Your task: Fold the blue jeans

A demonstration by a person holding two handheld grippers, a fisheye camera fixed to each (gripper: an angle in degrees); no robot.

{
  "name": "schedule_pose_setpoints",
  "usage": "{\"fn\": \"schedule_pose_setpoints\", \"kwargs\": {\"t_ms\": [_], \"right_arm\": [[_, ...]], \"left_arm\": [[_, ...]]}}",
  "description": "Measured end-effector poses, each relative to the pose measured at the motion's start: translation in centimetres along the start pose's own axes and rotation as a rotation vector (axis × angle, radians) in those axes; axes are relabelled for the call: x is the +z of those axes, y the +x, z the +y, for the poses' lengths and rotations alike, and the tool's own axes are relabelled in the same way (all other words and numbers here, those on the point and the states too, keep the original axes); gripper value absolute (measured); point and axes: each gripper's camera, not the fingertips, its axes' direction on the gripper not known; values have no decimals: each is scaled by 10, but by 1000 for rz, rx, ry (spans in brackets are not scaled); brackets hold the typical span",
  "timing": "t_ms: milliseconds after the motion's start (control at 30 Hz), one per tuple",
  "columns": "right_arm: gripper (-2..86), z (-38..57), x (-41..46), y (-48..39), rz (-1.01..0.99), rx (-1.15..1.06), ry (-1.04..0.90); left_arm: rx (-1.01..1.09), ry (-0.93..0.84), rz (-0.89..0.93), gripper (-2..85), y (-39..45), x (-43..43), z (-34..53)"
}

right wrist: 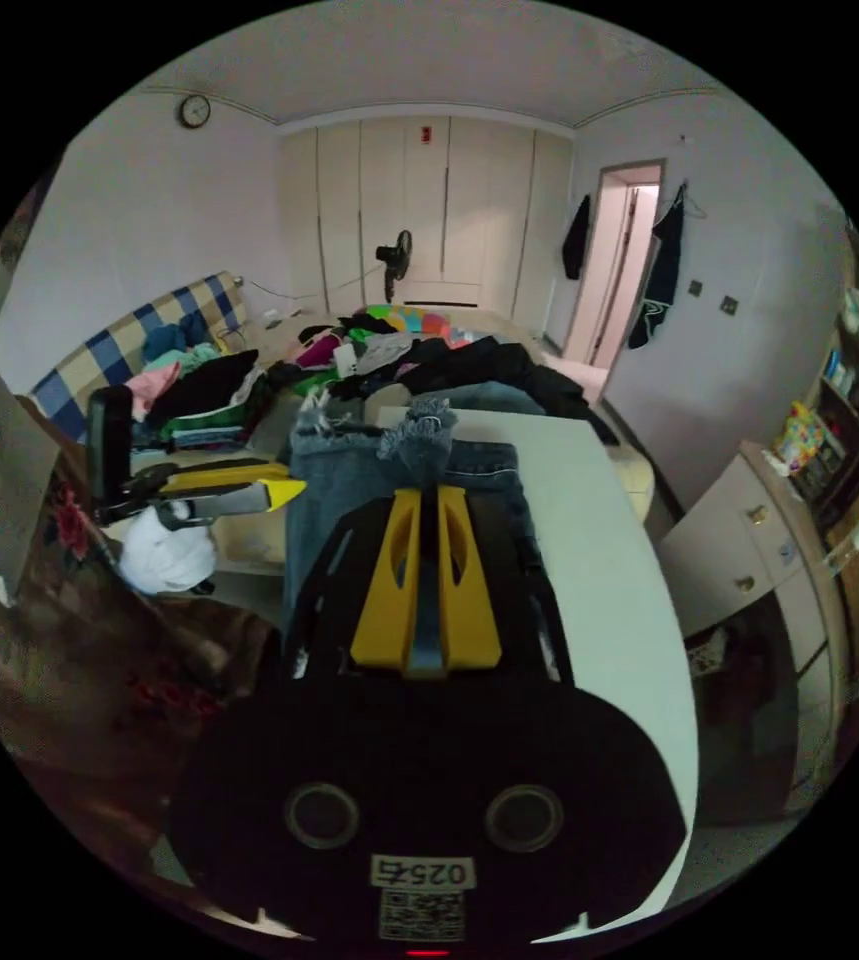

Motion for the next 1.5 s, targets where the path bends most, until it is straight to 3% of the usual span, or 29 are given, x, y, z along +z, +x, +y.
{"fn": "schedule_pose_setpoints", "kwargs": {"t_ms": [133,333,433,500,633,700,733,767,833,900,967,1100,1200,1300,1400,1500], "right_arm": [[14,-14,11,13,84,0,-34],[73,9,107,98,-237,188,-331],[121,43,83,111,-342,254,-237],[155,65,43,107,-303,269,-161],[181,128,-78,65,32,265,-34],[161,162,-123,50,202,360,25],[123,189,-149,46,319,511,88],[64,217,-169,43,414,636,155],[44,254,-187,45,469,721,181],[98,286,-192,60,416,824,138],[124,321,-187,84,269,933,117],[151,345,-166,112,204,985,35],[142,357,-148,134,151,1043,-24],[87,374,-144,142,53,1064,-10],[63,404,-166,144,-35,1096,103],[52,440,-197,139,-70,1139,194]], "left_arm": [[-92,-51,-9,-15,-26,25,-19],[-162,-355,-78,-12,-76,82,-3],[-180,-288,-67,8,-83,47,3],[-174,-252,-44,15,-79,22,7],[-33,-293,334,11,-40,1,19],[85,-402,528,16,-8,16,27],[169,-455,658,35,15,28,38],[234,-469,765,55,37,37,50],[306,-413,844,84,65,41,68],[403,-378,823,106,92,42,82],[602,-374,684,131,129,40,101],[765,-437,454,130,164,52,138],[857,-367,335,114,178,49,155],[918,-365,320,82,184,45,157],[851,-412,342,15,183,50,147],[693,-550,561,-5,176,68,117]]}}
